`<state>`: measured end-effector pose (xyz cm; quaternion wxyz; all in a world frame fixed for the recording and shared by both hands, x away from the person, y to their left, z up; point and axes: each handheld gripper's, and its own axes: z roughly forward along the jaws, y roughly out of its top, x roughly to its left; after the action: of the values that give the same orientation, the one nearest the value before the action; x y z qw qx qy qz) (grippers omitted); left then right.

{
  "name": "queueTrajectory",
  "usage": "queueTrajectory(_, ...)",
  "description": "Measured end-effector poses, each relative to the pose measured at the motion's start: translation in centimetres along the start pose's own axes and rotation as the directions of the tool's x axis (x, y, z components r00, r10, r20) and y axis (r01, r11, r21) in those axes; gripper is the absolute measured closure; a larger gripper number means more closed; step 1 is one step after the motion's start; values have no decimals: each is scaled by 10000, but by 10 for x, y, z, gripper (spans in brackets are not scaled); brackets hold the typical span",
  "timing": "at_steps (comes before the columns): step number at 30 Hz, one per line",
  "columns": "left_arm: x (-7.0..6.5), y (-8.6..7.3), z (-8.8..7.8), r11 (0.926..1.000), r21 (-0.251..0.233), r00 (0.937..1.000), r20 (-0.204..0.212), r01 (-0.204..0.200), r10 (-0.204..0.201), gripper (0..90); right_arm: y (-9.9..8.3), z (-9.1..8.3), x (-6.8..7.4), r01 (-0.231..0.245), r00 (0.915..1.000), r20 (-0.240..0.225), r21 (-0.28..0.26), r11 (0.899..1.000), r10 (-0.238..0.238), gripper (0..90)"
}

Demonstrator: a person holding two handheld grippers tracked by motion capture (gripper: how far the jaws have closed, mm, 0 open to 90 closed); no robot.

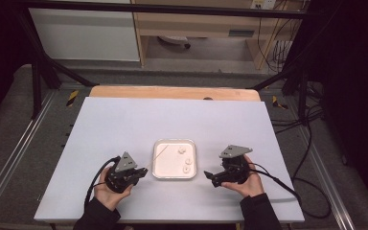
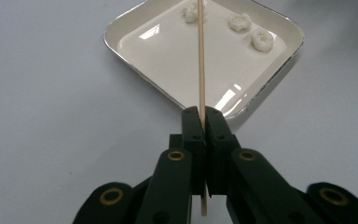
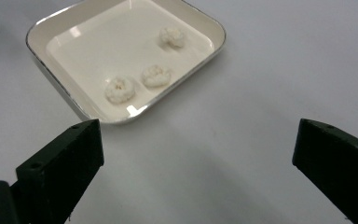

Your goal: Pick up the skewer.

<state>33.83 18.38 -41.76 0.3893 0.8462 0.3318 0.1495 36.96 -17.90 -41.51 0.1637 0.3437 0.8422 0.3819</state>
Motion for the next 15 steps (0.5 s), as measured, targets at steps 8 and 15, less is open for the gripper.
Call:
queueTrajectory(8, 5, -6, -5, 9993, -326, 9998, -30, 208, -209, 884, 20, 14, 4, -256, 9996, -98, -179, 9995, 255, 23)
queueTrajectory(15, 5, -9, -7, 9982, -532, 9996, -52, 282, -285, 884, 37, 28, 9, -346, 9991, -254, -375, 9987, 336, 23)
